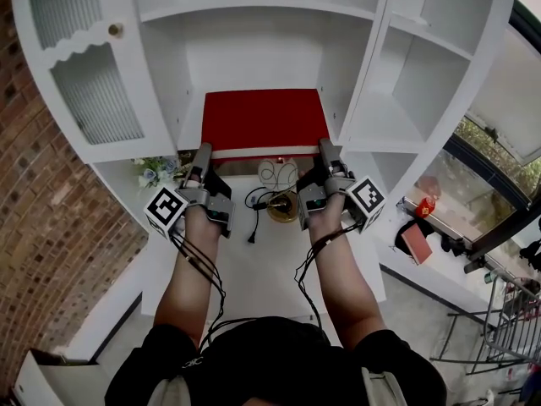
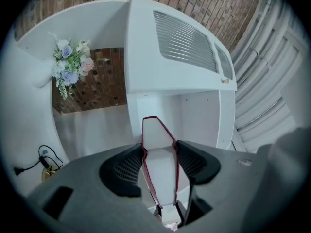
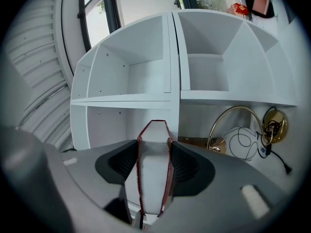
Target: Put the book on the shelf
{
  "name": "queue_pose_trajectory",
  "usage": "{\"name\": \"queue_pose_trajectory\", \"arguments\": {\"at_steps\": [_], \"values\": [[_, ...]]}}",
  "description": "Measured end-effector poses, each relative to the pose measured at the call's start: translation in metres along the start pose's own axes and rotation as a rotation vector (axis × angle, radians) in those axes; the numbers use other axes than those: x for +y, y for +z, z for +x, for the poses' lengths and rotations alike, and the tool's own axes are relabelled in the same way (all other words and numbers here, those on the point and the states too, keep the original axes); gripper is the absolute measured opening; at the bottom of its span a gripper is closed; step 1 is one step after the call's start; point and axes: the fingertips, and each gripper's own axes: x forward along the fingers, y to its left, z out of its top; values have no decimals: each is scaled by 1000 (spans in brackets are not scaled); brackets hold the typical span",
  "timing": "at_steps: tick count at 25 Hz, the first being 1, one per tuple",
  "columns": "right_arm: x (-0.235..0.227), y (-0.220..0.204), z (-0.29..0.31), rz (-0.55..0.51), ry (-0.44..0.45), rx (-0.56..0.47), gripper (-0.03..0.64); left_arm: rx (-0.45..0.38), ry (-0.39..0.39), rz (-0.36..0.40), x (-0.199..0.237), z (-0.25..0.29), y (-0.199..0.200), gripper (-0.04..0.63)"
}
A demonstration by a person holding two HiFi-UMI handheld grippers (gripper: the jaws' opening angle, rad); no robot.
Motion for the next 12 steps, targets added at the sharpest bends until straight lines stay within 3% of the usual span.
{"name": "queue_pose_trajectory", "arguments": {"at_steps": [5,12], "values": [[0,6,12,-76,-72,-4,249,-12,25,52,4,10,9,247],[-4,10,27,-78,-143,-7,273,-28,82,111,6,22,14,267]]}}
